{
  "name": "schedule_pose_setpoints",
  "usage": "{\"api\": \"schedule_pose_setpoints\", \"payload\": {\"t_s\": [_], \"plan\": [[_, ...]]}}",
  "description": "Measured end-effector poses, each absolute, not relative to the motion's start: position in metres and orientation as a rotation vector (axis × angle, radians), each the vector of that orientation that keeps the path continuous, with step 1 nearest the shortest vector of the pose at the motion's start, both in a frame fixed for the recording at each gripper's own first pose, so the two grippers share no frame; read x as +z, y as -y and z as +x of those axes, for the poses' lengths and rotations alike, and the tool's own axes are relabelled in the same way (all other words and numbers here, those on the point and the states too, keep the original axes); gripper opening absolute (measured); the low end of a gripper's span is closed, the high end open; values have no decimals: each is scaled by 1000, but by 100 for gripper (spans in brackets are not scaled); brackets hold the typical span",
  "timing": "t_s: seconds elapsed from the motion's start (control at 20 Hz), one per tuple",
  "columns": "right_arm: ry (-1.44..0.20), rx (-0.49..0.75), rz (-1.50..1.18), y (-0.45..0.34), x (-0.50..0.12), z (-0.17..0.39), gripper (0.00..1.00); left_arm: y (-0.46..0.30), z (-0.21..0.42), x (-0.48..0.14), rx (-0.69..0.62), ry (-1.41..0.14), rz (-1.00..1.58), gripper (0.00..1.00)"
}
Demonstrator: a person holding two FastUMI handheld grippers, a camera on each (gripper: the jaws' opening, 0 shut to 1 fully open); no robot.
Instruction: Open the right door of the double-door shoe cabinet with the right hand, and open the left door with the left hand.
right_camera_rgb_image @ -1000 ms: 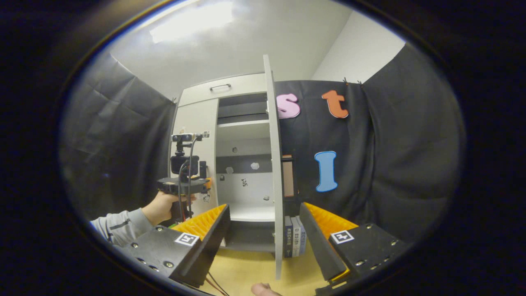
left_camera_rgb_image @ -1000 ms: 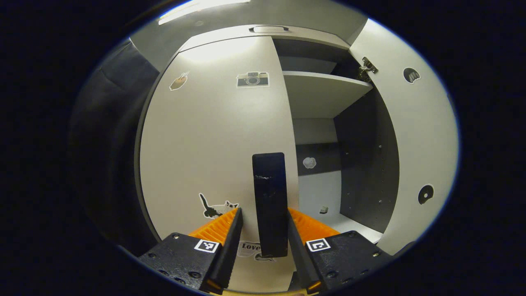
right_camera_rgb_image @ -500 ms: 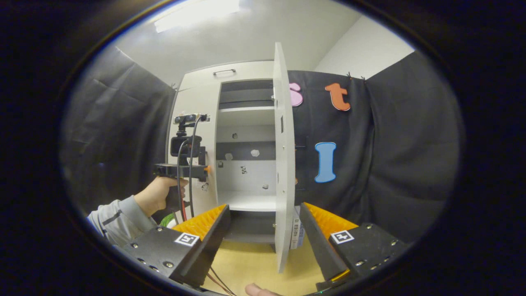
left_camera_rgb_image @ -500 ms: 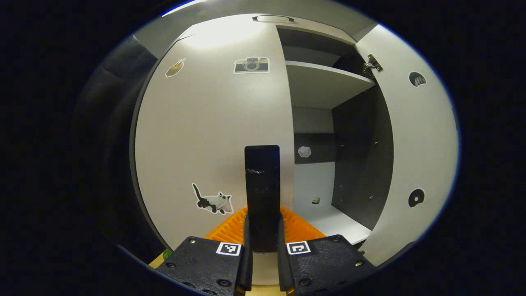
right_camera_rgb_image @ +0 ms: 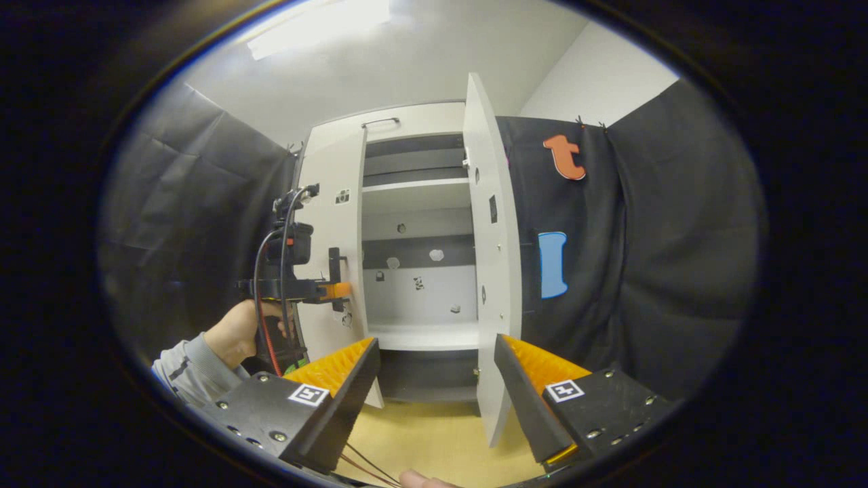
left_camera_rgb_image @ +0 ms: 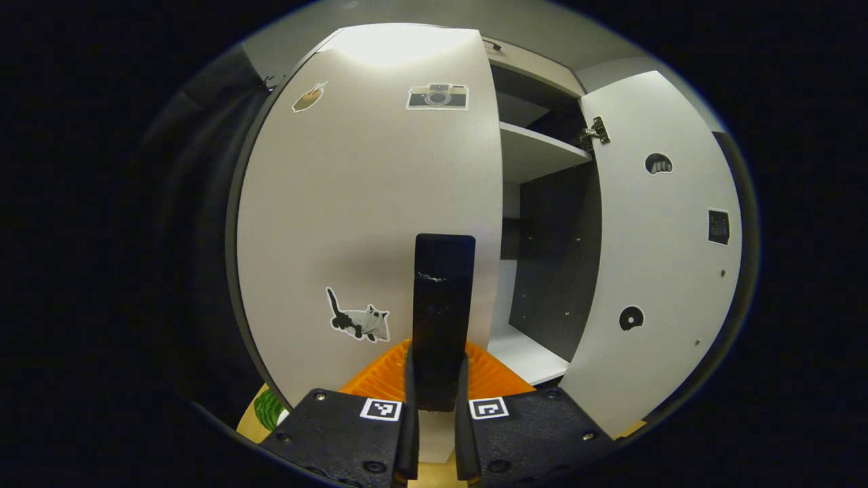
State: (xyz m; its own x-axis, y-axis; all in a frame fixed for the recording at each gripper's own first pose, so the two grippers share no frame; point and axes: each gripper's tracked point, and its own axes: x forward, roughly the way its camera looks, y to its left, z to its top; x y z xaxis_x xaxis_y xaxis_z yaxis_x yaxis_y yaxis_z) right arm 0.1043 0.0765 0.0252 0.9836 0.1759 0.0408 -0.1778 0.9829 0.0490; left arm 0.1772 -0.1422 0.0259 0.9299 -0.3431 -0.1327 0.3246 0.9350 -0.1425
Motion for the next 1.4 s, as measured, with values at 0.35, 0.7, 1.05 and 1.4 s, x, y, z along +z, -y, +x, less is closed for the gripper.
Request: {"api": "schedule_pose_setpoints", "payload": {"t_s": [0.35,0.7,1.05,1.4], "plan": [[24,186,9,-90,23,100,98,118,144,28,-351,-180,-98,20],[-3,261,20,-121,16,90,98,77,109,31,-337,-163,-91,20],[4,296,-13,-152,16,88,100,23,85,34,-281,-172,-103,20],[-14,329,-31,-180,11,87,100,-5,76,26,-243,-181,-88,19]]}}
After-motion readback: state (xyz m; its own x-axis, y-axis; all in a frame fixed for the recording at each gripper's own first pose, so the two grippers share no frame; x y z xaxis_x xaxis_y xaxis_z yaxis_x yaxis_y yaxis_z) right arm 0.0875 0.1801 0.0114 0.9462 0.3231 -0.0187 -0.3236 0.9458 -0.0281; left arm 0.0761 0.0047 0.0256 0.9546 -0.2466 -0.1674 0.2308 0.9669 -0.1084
